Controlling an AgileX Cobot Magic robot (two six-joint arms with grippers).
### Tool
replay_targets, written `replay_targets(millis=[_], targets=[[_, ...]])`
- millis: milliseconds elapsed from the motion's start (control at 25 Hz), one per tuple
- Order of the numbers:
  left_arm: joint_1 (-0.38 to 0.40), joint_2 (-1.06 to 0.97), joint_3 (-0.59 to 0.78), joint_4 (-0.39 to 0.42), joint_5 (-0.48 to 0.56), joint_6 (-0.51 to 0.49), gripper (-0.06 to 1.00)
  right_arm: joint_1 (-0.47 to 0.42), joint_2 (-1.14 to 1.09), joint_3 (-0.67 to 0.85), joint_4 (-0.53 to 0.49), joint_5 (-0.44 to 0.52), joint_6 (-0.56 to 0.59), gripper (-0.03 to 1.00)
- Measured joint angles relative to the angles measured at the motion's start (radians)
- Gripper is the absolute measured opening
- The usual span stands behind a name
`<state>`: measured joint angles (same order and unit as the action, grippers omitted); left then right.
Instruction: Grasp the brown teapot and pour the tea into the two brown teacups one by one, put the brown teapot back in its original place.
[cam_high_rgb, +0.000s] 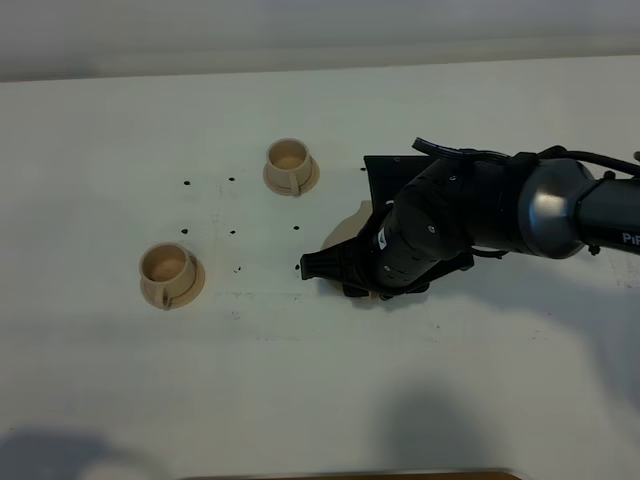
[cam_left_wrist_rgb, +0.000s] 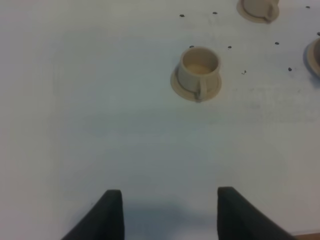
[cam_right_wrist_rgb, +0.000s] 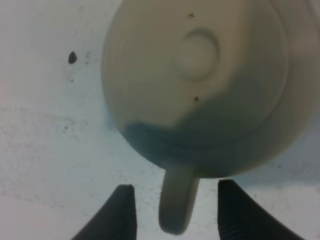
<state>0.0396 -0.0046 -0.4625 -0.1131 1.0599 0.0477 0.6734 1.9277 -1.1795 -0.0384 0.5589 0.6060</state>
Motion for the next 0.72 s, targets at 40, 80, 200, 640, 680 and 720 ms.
replay_targets(millis=[40,80,200,640,680,720], targets=[[0.000,0.000,0.000,0.000,0.000,0.000,0.49,0.001,0.000,0.000,-0.003,0.001,0.000,0.37],[0.000,0.000,0.000,0.000,0.000,0.000,0.49,0.001,0.000,0.000,-0.005,0.001,0.000,0.37],[0.000,0.000,0.000,0.000,0.000,0.000,0.49,0.002,0.000,0.000,-0.009,0.001,0.000,0.37],[0.000,0.000,0.000,0.000,0.000,0.000,0.49,0.003,0.000,0.000,-0.016,-0.002,-0.001,0.37],[0.000,0.000,0.000,0.000,0.000,0.000,0.49,0.003,0.000,0.000,-0.016,-0.002,-0.001,0.37],[0.000,0.000,0.000,0.000,0.000,0.000,0.49,0.003,0.000,0.000,-0.016,-0.002,0.000,0.37]])
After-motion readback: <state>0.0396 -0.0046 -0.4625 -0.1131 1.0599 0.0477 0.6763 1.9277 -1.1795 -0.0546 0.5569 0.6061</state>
